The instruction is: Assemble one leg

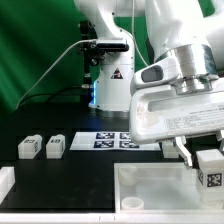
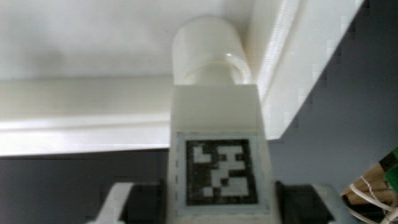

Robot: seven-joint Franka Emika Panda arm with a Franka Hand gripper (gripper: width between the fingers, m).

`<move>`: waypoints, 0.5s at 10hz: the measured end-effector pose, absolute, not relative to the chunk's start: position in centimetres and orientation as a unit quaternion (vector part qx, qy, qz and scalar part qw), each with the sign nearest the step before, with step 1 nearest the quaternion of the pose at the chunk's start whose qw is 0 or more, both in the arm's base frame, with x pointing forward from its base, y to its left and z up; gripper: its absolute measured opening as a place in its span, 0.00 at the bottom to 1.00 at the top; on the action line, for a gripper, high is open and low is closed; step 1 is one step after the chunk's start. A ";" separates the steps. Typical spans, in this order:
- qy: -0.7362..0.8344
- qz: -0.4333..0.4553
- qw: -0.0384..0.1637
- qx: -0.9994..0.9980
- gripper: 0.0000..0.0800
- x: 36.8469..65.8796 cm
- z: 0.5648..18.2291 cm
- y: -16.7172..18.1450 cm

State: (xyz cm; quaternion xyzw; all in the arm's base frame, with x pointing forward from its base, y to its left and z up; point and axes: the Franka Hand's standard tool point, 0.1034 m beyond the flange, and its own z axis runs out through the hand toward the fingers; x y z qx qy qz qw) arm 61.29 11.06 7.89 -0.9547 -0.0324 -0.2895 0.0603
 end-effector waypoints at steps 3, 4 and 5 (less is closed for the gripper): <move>-0.029 -0.300 0.051 -0.952 0.37 61.2 7.8 11.5; -0.022 -0.299 0.045 -0.953 0.37 61.2 7.8 11.5; -0.027 -0.293 0.043 -0.955 0.37 61.2 7.8 11.5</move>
Offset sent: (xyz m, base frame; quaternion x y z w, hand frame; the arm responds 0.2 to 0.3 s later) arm -0.0097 0.0114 -0.0193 -0.0798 -0.0122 0.0202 0.9965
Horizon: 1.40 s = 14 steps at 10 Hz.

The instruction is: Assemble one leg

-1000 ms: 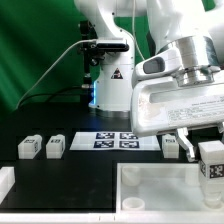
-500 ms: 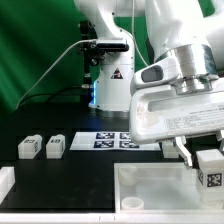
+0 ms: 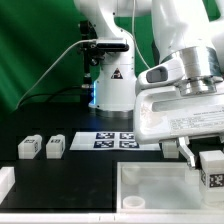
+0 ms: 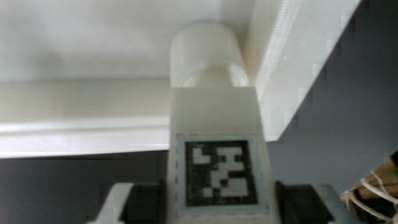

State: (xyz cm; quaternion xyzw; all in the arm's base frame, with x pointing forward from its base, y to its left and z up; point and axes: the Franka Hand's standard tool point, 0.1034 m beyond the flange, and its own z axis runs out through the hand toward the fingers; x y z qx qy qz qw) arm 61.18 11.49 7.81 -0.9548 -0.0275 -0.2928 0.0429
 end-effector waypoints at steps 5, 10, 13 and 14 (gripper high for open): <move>-0.028 -0.285 0.045 -0.957 0.80 60.9 7.4 11.5; -0.028 -0.284 0.045 -0.957 0.81 60.9 7.4 11.5; -0.026 -0.257 0.055 -0.964 0.81 60.6 7.7 11.4; -0.028 -0.234 0.065 -0.970 0.81 60.5 8.8 11.5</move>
Offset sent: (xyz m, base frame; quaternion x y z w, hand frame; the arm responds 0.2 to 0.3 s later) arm 0.0000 0.0000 0.0000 0.0000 0.0000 0.0000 1.0000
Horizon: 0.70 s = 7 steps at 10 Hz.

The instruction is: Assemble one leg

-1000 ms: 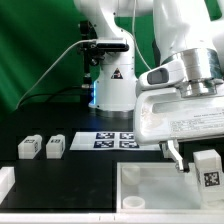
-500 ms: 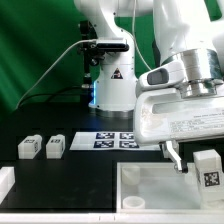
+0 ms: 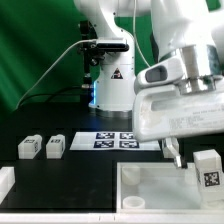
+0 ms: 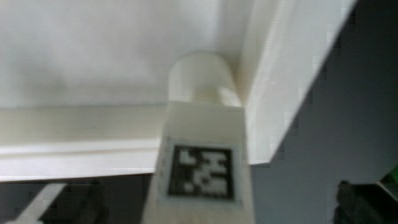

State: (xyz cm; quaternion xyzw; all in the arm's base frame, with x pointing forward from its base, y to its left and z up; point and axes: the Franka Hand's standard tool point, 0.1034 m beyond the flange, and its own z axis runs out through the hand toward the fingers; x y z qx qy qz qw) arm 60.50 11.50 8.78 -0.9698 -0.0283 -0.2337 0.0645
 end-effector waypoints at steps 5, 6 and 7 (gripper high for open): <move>-0.036 -0.054 0.103 -0.993 0.81 61.1 9.1 11.6; -0.042 -0.006 0.104 -0.994 0.81 61.0 8.8 11.5; -0.047 0.020 0.105 -0.993 0.81 61.4 8.8 11.3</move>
Offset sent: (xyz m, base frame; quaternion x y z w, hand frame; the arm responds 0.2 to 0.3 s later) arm 0.0152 -0.0061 -0.0015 -0.0071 -0.2627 -0.0067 0.9648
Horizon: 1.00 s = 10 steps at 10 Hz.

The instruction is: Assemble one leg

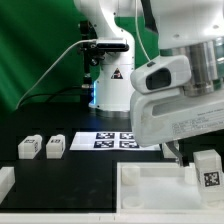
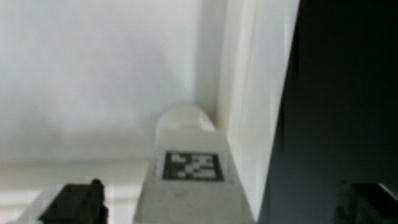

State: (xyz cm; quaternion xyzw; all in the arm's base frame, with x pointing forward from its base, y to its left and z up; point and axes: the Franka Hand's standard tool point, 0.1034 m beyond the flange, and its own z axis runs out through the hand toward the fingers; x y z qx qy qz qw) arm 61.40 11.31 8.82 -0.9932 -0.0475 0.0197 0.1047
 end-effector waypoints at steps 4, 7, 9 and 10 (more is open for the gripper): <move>-0.038 0.024 0.097 -0.994 0.81 61.9 8.4 10.9; -0.037 0.024 0.097 -0.994 0.36 62.0 8.3 10.8; -0.018 0.026 0.097 -0.995 0.36 62.0 8.3 10.8; 0.034 0.030 0.097 -0.994 0.36 62.0 8.3 10.9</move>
Offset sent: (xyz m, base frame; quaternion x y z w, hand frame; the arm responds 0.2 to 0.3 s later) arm 0.0000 0.0000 0.0000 0.0000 0.0000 0.0000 1.0000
